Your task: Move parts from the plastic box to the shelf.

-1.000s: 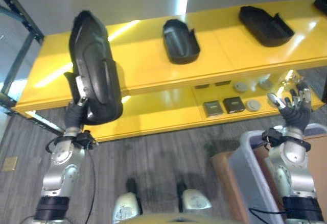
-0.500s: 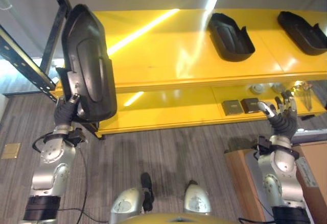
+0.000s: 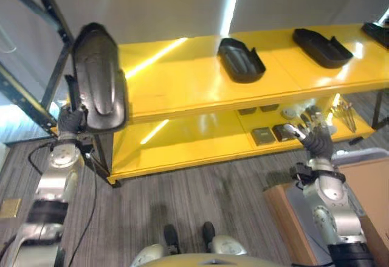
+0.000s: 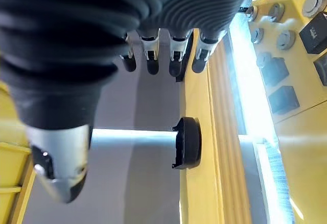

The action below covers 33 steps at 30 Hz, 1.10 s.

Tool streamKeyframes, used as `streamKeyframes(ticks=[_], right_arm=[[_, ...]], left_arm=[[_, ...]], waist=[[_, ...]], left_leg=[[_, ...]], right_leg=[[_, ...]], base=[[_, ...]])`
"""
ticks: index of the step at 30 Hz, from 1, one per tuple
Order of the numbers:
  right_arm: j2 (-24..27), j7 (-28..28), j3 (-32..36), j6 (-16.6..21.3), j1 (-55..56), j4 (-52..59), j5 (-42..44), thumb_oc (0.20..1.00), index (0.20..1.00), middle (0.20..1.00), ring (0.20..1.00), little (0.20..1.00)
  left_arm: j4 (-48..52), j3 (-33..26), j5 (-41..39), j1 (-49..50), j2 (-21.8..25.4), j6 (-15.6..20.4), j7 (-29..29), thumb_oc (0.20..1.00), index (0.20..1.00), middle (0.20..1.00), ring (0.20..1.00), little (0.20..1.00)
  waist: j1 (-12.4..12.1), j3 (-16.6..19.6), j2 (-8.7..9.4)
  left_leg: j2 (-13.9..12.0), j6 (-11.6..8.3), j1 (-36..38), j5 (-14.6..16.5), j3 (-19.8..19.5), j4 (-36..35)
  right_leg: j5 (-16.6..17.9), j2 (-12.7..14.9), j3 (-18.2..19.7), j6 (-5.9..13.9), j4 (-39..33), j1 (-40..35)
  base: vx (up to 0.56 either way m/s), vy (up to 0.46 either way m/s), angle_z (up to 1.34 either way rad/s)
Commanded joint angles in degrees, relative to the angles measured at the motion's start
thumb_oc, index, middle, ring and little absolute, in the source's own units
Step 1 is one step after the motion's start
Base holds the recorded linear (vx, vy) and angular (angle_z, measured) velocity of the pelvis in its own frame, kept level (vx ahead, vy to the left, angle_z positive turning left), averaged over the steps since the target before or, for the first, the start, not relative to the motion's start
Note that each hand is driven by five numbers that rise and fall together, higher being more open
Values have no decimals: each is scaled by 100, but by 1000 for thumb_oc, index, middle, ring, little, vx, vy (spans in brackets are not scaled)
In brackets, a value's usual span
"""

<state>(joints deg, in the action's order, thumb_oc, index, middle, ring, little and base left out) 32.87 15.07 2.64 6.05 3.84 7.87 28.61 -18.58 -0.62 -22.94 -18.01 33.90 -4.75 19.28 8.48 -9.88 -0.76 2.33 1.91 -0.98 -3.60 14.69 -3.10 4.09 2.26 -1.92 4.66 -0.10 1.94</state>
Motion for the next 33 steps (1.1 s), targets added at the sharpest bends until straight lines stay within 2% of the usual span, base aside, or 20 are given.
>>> streamKeyframes(ticks=[1, 5, 8, 9, 11, 15, 18, 21, 27, 29, 33], right_arm=[[346, -72, -106, 588, -756, 59, -339, 1000, 1000, 1000, 1000, 1000], [552, -313, -228, 620, -945, -60, -227, 1000, 1000, 1000, 1000, 1000], [642, -531, -245, 632, -870, -4, -197, 1000, 1000, 1000, 1000, 1000], [734, -706, -245, 577, -863, 48, -106, 1000, 1000, 1000, 1000, 1000], [867, -875, -273, 479, -983, 141, -12, 1000, 1000, 1000, 1000, 1000], [1018, -910, -508, 395, -1458, 230, -166, 1000, 1000, 1000, 1000, 1000], [1201, -872, -745, 287, -1894, 196, -18, 1000, 1000, 1000, 1000, 1000], [1323, -920, -884, 247, -2153, 135, 92, 1000, 1000, 1000, 1000, 1000], [1366, -928, -1034, 29, -2365, 183, 122, 1000, 1000, 1000, 1000, 1000], [1322, -904, -1085, -61, -2386, 221, 146, 1000, 1000, 1000, 1000, 1000], [1317, -903, -1081, -155, -2362, 228, 164, 1000, 1000, 1000, 1000, 1000]], left_arm=[[-433, 275, 84, -1118, 21, 717, 645, 200, 200, 200, 200, 200], [-1242, 424, 185, -1654, 151, 726, 929, 200, 200, 200, 200, 200], [-1635, 504, -162, -1836, 182, 570, 994, 200, 200, 200, 200, 200], [-1976, 562, -70, -2018, 255, 454, 1064, 200, 200, 200, 200, 200], [-2346, 634, -436, -2306, 291, 323, 1297, 200, 200, 200, 200, 200], [-2938, 678, -624, -2868, 336, 346, 1723, 200, 200, 200, 200, 200], [-3443, 747, -776, -3303, 547, 397, 2048, 200, 200, 200, 200, 200], [-3744, 914, -581, -3604, 799, 236, 2224, 200, 200, 200, 200, 200], [-4027, 1187, -460, -3932, 1087, -260, 2053, 200, 200, 200, 200, 200], [-4145, 1306, -516, -3896, 1179, -575, 1709, 200, 200, 200, 200, 200], [-4228, 1402, -330, -3762, 1269, -912, 1282, 200, 200, 200, 200, 200]], waist=[[241, -248, 38], [412, -376, -41], [519, -418, -73], [615, -456, -87], [744, -569, -85], [911, -883, -72], [1013, -1142, -69], [1049, -1288, -62], [1061, -1445, -67], [1037, -1500, -86], [1012, -1521, -110]], left_leg=[[-662, -341, 145, 147, -167, 199], [-684, -384, 92, 98, -76, 204], [-702, -407, 90, 100, -11, 261], [-720, -420, 50, 123, 56, 353], [-739, -440, -101, 203, 96, 556], [-788, -476, -545, 242, 136, 861], [-826, -515, -921, 263, 135, 1152], [-844, -540, -1150, 266, 106, 1333], [-836, -521, -1343, 257, 61, 1451], [-812, -501, -1371, 270, 32, 1493], [-781, -476, -1286, 263, 24, 1437]], right_leg=[[-10, 96, 200, 271, 162, 292], [-10, 83, 280, 240, 186, 360], [-23, 93, 310, 237, 232, 372], [-56, 111, 328, 231, 312, 420], [-167, 140, 354, 206, 509, 579], [-296, 141, 435, 111, 908, 1109], [-414, 135, 488, 29, 1270, 1546], [-476, 136, 496, -19, 1486, 1804], [-528, 133, 480, -74, 1647, 2006], [-541, 134, 473, -90, 1666, 2013], [-515, 141, 475, -82, 1590, 1915]], base=[[-70, 22, -29], [4, 23, -43], [90, 40, -21], [113, 76, -20], [43, 81, -17], [-113, 73, -10], [-122, 98, -9], [-23, 47, -2], [3, 39, 2], [26, 50, 3], [55, 37, 2]])
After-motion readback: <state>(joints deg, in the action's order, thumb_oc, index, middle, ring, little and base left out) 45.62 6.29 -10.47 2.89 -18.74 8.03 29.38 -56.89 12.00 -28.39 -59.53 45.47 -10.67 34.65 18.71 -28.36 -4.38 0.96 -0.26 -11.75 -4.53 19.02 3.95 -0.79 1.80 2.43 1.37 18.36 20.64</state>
